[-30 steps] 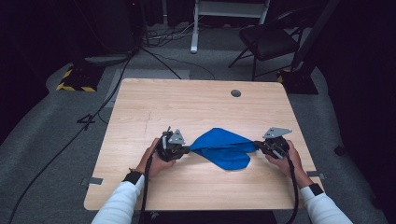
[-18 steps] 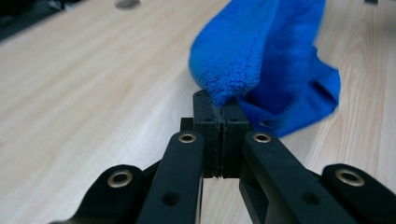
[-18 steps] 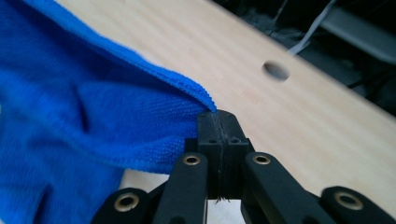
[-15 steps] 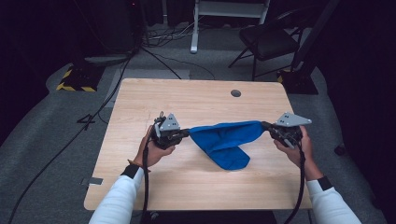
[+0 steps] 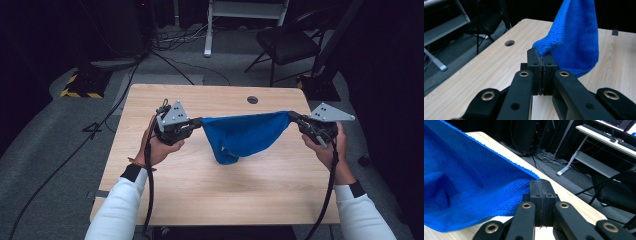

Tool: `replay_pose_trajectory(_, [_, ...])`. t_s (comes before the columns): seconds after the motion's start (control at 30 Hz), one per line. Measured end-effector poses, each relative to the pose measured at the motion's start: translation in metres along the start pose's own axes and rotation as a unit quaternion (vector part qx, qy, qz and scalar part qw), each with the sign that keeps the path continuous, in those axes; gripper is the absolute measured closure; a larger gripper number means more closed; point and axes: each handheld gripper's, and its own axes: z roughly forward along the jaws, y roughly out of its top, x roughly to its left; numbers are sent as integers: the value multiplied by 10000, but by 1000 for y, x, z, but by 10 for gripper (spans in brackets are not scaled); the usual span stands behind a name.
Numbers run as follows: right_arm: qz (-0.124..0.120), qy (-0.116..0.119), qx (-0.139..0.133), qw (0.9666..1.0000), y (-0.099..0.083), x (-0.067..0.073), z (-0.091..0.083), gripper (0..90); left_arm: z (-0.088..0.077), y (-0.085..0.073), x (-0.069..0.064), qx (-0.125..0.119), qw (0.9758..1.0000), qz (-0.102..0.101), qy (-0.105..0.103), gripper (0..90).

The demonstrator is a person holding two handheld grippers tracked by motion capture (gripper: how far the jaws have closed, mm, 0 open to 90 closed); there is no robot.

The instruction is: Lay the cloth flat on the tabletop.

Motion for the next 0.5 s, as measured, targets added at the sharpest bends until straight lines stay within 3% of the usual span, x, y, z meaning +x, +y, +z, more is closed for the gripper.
replay_pose_trajectory(0.23, [34,-47,67,10000,0,-1,2,895,7,-7,3,168,9998,-83,75,879])
replay_pose_trajectory(0.3, [17,-20,217,9998,-6,0,12,895,18,-22,8,295,9992,-271,48,879])
replay_pose_trajectory(0.33, [17,-20,217,9998,-6,0,12,895,18,-22,8,295,9992,-271,48,879])
replay_pose_trajectory(0.37, [10,-12,394,9992,-13,2,23,895,23,-28,10,346,9988,-338,32,879])
replay_pose_trajectory(0.4, [10,-12,394,9992,-13,2,23,895,29,-34,12,407,9984,-398,50,879])
replay_pose_trajectory(0.43, [22,8,578,9983,-22,3,39,895,36,-41,16,484,9976,-488,67,878])
replay_pose_trajectory(0.47, [22,8,578,9983,-22,3,39,895,41,-45,18,514,9971,-565,66,878])
replay_pose_trajectory(0.5, [62,41,713,9974,-30,2,54,895,48,-52,23,551,9961,-690,75,875])
